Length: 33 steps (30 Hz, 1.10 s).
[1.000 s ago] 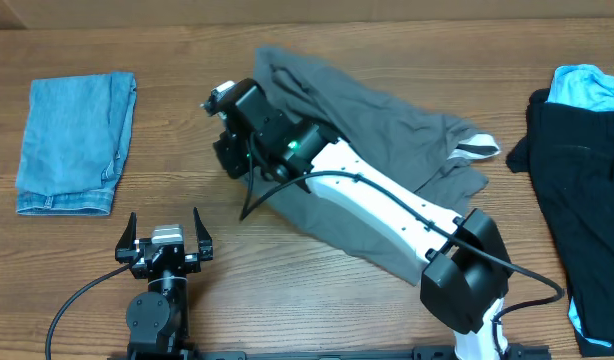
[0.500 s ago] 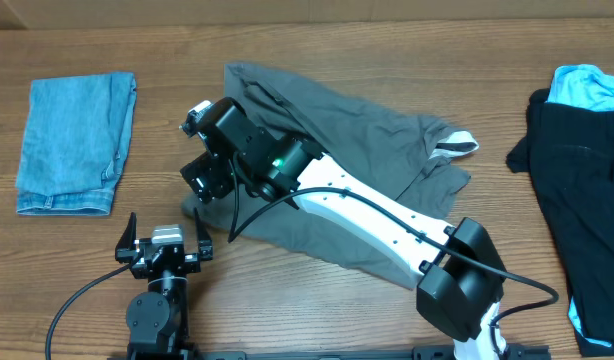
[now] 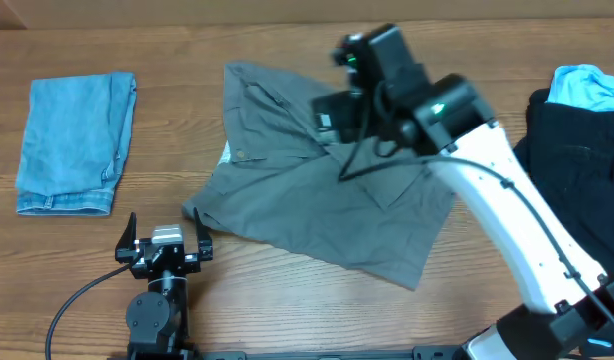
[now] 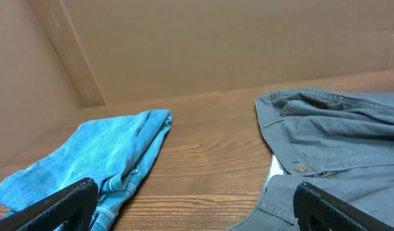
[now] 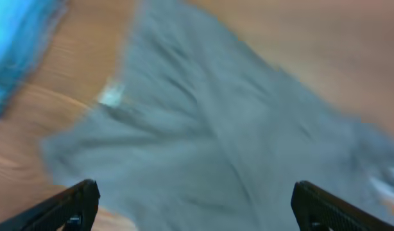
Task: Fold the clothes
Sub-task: 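Drag the grey pants with the right gripper to table center, then reach the left gripper to the pants' left waistband edge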
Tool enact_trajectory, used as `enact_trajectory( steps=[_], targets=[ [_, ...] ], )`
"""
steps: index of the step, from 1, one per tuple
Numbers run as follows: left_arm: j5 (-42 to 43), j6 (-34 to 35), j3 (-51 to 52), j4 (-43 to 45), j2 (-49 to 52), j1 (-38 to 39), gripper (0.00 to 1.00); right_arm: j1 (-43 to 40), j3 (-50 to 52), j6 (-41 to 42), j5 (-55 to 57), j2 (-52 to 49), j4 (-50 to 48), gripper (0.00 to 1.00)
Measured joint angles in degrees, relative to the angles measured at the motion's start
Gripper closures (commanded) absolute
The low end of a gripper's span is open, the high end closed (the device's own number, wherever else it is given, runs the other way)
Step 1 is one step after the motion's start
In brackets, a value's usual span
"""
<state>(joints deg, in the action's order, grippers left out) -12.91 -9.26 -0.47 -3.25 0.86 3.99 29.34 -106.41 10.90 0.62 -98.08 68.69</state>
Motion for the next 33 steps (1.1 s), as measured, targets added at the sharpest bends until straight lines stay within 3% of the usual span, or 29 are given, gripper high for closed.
enact_trajectory(
  steps=[7, 13, 18, 23, 27, 33],
  targets=[
    [0.0, 0.0, 0.0, 0.0, 0.0, 0.0, 0.00, -16.6, 1.5, 3.3, 1.7, -1.2, 7.9, 0.00],
    [0.0, 0.0, 0.0, 0.0, 0.0, 0.0, 0.00, -24.7, 1.8, 4.1, 2.0, -1.2, 8.5, 0.00],
    [0.0, -0.1, 0.0, 0.0, 0.0, 0.0, 0.00, -26.8, 1.8, 4.1, 2.0, -1.2, 8.6, 0.00],
    [-1.4, -4.5, 0.0, 1.8, 0.0, 0.0, 0.00, -26.9, 1.8, 4.1, 1.9, -1.2, 8.7, 0.00],
    [4.8, -5.7, -1.2, 1.0, 0.0, 0.0, 0.00, -27.0, 1.8, 4.1, 1.9, -1.2, 8.7, 0.00],
    [11.9, -5.5, -17.0, -5.9, 3.2, 0.0, 0.00, -27.0, 1.8, 4.1, 1.9, -1.2, 8.7, 0.00]
  ],
)
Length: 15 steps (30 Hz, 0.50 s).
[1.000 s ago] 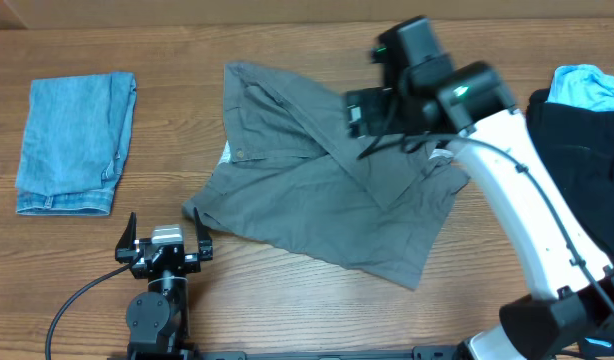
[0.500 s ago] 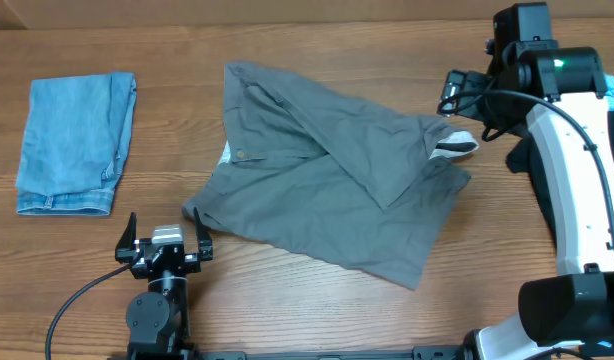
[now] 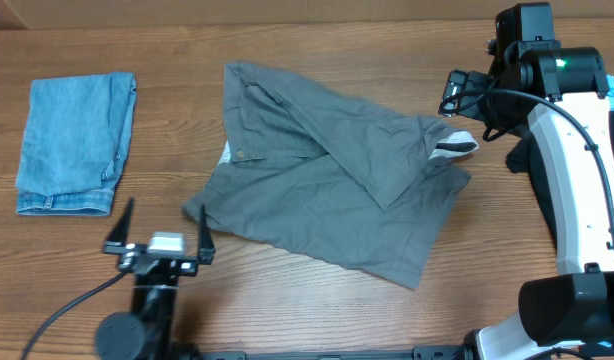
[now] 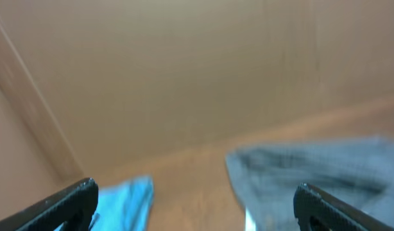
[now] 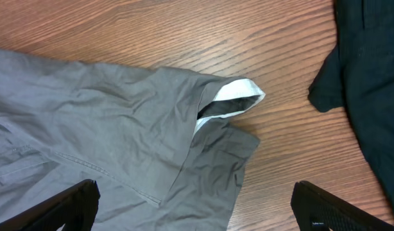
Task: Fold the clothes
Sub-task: 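Reach the left gripper to the pants' left waistband edge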
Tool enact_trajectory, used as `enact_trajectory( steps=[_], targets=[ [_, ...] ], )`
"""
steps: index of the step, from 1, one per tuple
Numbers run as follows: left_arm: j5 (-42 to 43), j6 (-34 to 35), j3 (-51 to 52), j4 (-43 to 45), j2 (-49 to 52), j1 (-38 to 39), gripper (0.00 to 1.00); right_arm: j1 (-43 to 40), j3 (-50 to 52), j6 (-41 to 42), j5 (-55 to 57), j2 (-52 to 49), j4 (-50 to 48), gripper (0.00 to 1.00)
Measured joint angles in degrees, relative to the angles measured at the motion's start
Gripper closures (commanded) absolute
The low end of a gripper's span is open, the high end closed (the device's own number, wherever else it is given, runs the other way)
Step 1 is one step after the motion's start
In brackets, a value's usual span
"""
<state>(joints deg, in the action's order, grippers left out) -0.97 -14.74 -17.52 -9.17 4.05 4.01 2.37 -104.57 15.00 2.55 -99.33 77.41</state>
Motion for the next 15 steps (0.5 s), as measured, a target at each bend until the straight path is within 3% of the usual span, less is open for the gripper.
enact_trajectory(
  steps=[4, 10, 15],
  targets=[
    [3.6, 0.3, -18.3, -13.2, 9.7, 0.0, 0.00, 0.0, 0.0, 0.0, 0.0, 0.0, 0.0, 0.00],
    [12.2, 2.8, -45.4, -44.5, 36.3, 0.0, 0.00, 0.0, 0.1, 0.0, 0.0, 0.0, 0.1, 0.00],
    [20.6, 4.6, -57.0, -50.0, 55.9, 0.0, 0.00, 0.0, 0.2, 0.0, 0.0, 0.0, 0.1, 0.00]
  ],
)
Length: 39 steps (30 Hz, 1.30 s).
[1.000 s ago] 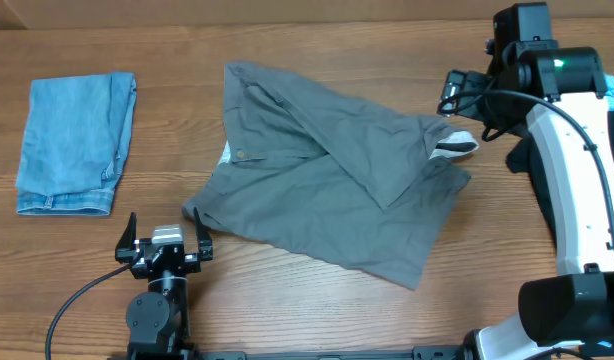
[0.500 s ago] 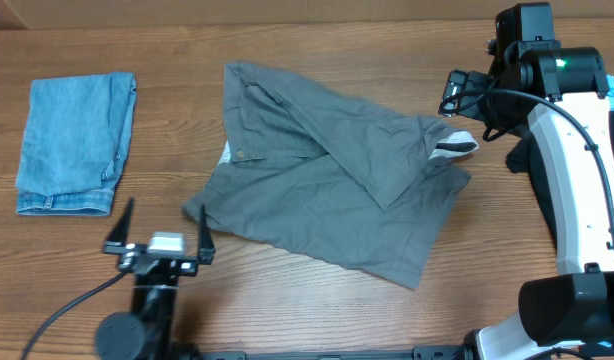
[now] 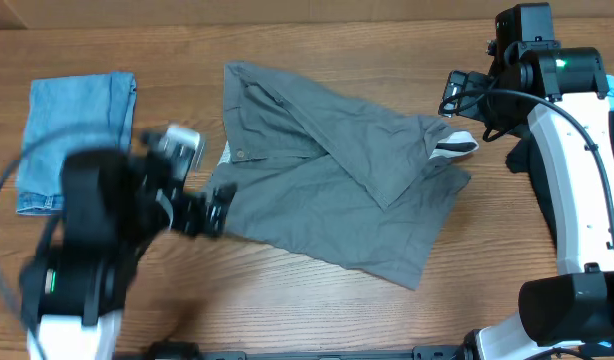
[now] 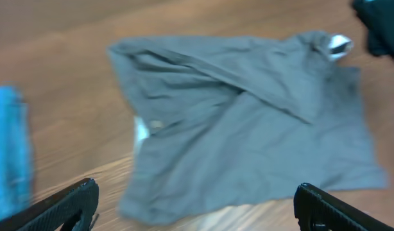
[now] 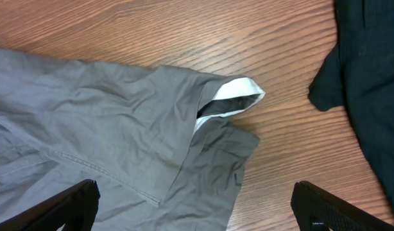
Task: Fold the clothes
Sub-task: 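Reach the left gripper to the pants' left waistband edge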
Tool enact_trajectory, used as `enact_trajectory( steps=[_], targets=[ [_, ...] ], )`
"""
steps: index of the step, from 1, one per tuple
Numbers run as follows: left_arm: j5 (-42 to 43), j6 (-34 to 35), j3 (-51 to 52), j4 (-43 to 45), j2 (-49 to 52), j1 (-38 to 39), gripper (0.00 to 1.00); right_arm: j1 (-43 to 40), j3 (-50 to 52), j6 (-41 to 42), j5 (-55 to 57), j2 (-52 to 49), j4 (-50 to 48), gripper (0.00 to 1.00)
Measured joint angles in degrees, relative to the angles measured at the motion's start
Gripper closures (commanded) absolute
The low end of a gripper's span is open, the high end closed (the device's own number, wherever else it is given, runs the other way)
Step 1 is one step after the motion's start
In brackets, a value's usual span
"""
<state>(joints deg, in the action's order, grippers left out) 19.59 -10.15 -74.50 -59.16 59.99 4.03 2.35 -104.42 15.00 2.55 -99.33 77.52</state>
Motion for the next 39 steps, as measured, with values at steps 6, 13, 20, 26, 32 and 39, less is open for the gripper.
enact_trajectory(
  steps=[6, 13, 20, 26, 32, 39],
  targets=[
    [5.4, 1.3, -3.2, 3.5, 13.2, 0.0, 0.00, 0.0, 0.0, 0.0, 0.0, 0.0, 0.0, 0.00],
    [5.5, 1.6, -3.5, 1.6, 27.1, 0.0, 0.00, 0.0, 0.0, 0.0, 0.0, 0.0, 0.0, 0.00],
    [2.0, 3.2, -3.5, 1.0, 37.3, 0.0, 0.00, 0.0, 0.0, 0.0, -0.5, 0.0, -4.4, 0.00],
    [-3.1, 4.2, -3.5, -1.1, 37.5, 0.0, 0.00, 0.0, 0.2, -0.6, -10.4, 0.0, 2.2, 0.60],
    [-11.3, 7.4, -3.5, 0.3, 37.6, 0.0, 0.00, 0.3, 4.9, -1.4, -15.0, 0.0, 6.6, 0.96],
    [-16.6, 8.7, -3.5, 0.7, 40.0, 0.0, 0.00, 0.5, 21.5, -1.3, -17.1, 0.0, 2.7, 0.96]
  ],
)
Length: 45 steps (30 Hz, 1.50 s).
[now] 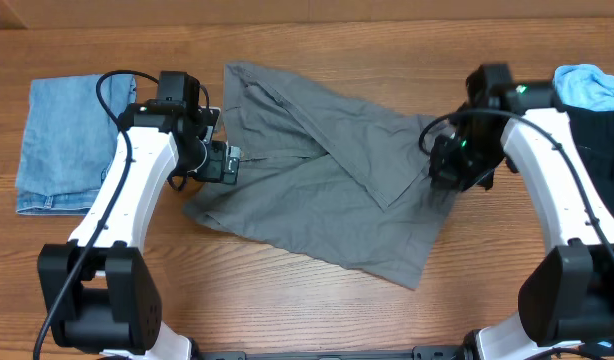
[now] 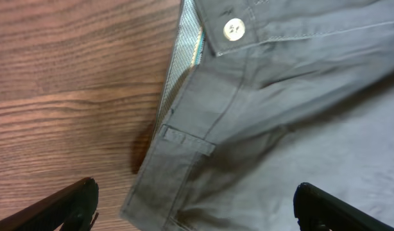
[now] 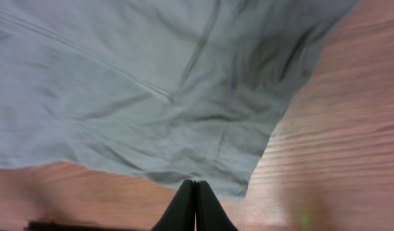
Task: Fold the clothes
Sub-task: 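Reach the left gripper to the pants' left waistband edge, then lower the right gripper onto the pants' right side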
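Grey shorts [image 1: 327, 190] lie spread and rumpled on the wooden table, one leg folded across the middle. My left gripper [image 1: 219, 160] hangs open low over their waistband end; in the left wrist view the button [image 2: 233, 28] and a belt loop [image 2: 184, 138] show between the wide-apart fingers [image 2: 75, 202]. My right gripper [image 1: 449, 170] is at the shorts' right edge, shut, its tips [image 3: 194, 186] meeting on the hem of the grey cloth [image 3: 152, 83]. The white-lined cuff is hidden under it.
Folded blue jeans [image 1: 72, 140] lie at the far left. A heap of dark clothing [image 1: 587, 160] with a light blue garment [image 1: 590, 85] on top fills the right edge. Bare table wood [image 1: 287, 310] runs along the front.
My left gripper has gone from the shorts' lower left corner to low over the waistband, still open. My right gripper has dropped from above the white-lined cuff onto the shorts' right edge and shut.
At first my right arm was over the middle of the shorts and my left sat parked at the table's front. Then the right gripper stood open above the cuff at the right. The left arm then came out over the table, and now both are at the shorts' ends.
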Tool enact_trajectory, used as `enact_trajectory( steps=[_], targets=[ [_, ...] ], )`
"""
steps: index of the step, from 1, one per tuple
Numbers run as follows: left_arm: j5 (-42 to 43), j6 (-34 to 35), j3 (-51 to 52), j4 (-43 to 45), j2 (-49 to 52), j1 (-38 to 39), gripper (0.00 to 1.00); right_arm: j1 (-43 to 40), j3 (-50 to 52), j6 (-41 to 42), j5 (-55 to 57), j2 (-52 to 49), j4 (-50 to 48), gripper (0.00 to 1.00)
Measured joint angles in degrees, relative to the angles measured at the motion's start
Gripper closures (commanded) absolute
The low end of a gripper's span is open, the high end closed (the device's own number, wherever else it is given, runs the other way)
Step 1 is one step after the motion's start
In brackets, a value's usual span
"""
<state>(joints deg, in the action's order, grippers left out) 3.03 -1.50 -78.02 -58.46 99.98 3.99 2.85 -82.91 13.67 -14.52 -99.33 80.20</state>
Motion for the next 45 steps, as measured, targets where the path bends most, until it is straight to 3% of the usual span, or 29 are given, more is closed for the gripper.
enact_trajectory(
  steps=[11, 19, 37, 45],
  targets=[
    [1.1, 0.1, 0.0, 4.7, 1.6, 0.0, 0.00, 0.2, 21.4, 0.0, -7.6, -0.1, -18.8, 0.96],
    [2.1, 0.1, 0.0, 5.8, 1.6, 0.0, 0.00, 0.2, 29.9, 0.9, -10.8, -0.1, -23.9, 0.96],
    [3.0, 0.1, 0.0, 7.3, 1.6, 0.0, 0.00, 2.0, 32.3, 6.5, -6.4, 0.3, -28.7, 0.96],
    [3.0, 0.1, 0.0, 7.6, 1.6, 0.0, 0.00, 2.5, 32.4, 8.8, -1.4, 0.7, -22.7, 0.96]
  ],
)
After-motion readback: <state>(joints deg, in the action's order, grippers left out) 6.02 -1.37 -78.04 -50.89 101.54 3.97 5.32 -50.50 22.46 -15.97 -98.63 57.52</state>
